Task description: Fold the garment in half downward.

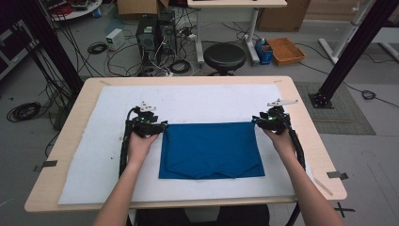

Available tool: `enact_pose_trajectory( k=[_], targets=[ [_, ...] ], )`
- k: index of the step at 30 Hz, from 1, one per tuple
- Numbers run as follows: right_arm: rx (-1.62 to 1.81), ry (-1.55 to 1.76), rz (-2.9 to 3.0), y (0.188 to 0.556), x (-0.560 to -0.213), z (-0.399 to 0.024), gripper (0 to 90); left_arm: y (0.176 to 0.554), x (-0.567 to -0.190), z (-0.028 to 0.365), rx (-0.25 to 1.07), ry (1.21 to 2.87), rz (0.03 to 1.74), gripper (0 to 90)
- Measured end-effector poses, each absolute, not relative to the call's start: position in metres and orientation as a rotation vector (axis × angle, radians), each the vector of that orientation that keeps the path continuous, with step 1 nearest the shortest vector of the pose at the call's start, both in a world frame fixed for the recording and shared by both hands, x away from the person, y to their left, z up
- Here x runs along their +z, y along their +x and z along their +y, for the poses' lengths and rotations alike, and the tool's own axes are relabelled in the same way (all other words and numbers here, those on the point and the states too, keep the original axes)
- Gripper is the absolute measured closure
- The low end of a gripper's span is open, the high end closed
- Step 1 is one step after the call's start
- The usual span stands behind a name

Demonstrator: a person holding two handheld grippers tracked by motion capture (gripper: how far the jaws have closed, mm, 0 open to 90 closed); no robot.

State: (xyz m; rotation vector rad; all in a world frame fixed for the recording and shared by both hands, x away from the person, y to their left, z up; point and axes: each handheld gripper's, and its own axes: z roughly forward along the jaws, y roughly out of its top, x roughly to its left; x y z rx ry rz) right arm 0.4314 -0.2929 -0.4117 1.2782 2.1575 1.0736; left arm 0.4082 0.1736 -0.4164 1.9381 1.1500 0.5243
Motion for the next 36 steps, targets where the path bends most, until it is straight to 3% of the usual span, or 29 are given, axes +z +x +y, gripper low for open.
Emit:
enact_pose_trajectory(
  k=[5, 14, 36],
  targets=[
    [1.152, 1.256, 2.145, 0.408, -0.404, -0.305, 46.4, 0.381, -0.406, 0.185, 0.541, 1.885, 1.108, 40.2],
    [1.242, 1.272, 2.13, 0.384, -0.405, -0.324, 42.3, 0.345, -0.392, 0.196, 0.515, 1.824, 1.001, 39.9],
    [1.303, 1.295, 2.071, 0.379, -0.4, -0.341, 38.6, 0.338, -0.391, 0.194, 0.515, 1.805, 0.966, 39.9]
  ],
)
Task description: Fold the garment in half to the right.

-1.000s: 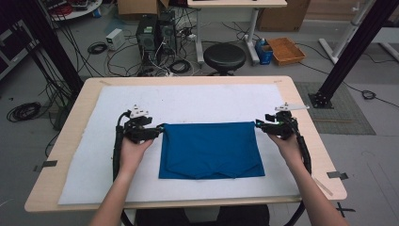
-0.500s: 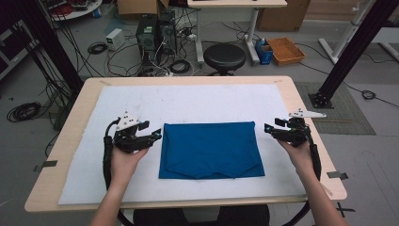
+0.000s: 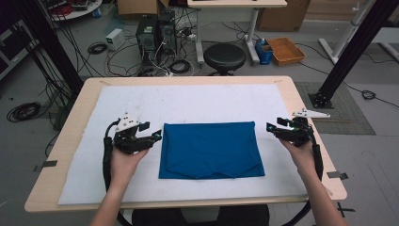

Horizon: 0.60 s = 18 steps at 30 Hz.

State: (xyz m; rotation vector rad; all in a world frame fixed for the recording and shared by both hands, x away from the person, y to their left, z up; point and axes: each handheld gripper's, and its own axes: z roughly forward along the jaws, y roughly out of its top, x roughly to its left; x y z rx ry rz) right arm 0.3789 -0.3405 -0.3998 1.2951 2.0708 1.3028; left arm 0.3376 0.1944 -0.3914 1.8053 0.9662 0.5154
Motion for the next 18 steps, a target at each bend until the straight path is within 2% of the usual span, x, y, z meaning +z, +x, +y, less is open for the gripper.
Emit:
enact_pose_trajectory(
  k=[9, 18],
  targets=[
    [1.304, 1.303, 2.067, 0.3797, -0.4002, -0.3409, 38.3, 0.3393, -0.3953, 0.197, 0.453, 1.786, 0.988, 40.0],
    [1.305, 1.295, 2.076, 0.3784, -0.4, -0.34, 38.2, 0.3332, -0.3971, 0.1897, 0.461, 1.792, 0.858, 40.0]
  ],
)
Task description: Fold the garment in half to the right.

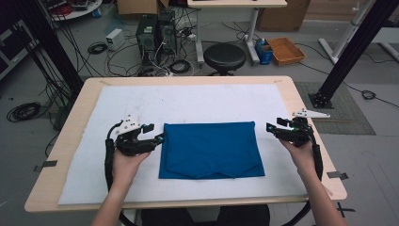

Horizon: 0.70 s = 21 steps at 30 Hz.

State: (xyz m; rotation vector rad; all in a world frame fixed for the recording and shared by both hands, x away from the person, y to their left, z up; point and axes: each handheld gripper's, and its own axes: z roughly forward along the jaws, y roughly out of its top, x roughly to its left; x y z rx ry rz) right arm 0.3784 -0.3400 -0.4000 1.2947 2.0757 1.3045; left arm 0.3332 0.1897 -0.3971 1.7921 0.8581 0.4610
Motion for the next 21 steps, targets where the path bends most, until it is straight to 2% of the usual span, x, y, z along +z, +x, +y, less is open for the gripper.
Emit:
enact_pose_trajectory(
  k=[4, 7, 13, 21],
  targets=[
    [1.308, 1.292, 2.075, 0.377, -0.399, -0.338, 38.2, 0.329, -0.4, 0.19, 0.436, 1.765, 0.849, 40.0],
    [1.309, 1.286, 2.078, 0.377, -0.399, -0.337, 38.2, 0.326, -0.402, 0.193, 0.355, 1.735, 0.889, 40.0],
    [1.303, 1.29, 2.082, 0.378, -0.4, -0.336, 38.2, 0.313, -0.409, 0.192, 0.295, 1.775, 0.95, 40.0],
    [1.304, 1.27, 2.1, 0.377, -0.4, -0.327, 38.3, 0.289, -0.429, 0.192, 0.297, 1.805, 1.104, 42.1]
  ],
)
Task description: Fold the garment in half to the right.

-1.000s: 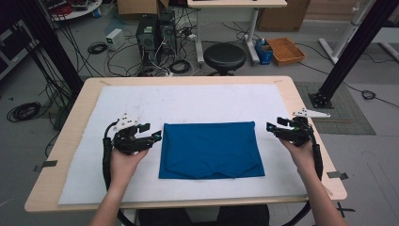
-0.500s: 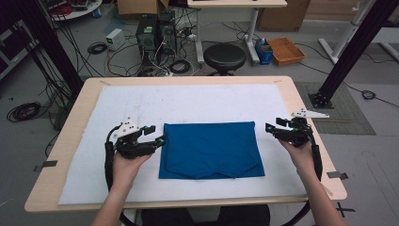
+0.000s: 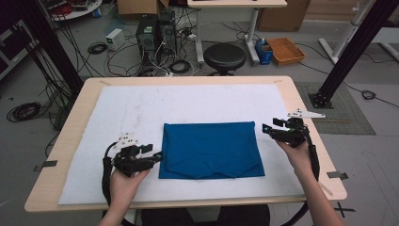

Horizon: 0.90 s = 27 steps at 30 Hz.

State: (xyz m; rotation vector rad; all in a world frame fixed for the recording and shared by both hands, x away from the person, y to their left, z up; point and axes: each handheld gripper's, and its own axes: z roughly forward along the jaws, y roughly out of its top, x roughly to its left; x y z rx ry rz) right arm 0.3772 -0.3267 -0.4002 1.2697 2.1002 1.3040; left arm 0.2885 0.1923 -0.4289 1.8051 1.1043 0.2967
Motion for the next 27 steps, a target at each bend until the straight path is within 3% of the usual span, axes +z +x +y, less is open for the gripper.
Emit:
enact_pose_trajectory(
  k=[10, 19, 27],
  targets=[
    [1.302, 1.257, 2.116, 0.377, -0.401, -0.322, 38.3, 0.279, -0.452, 0.181, 0.226, 1.818, 1.251, 46.9],
    [1.313, 1.233, 2.125, 0.378, -0.4, -0.314, 38.3, 0.279, -0.452, 0.167, 0.234, 1.814, 1.26, 48.5],
    [1.329, 1.138, 2.184, 0.383, -0.391, -0.279, 38.3, 0.278, -0.452, 0.155, 0.309, 1.838, 1.281, 61.7]
  ],
)
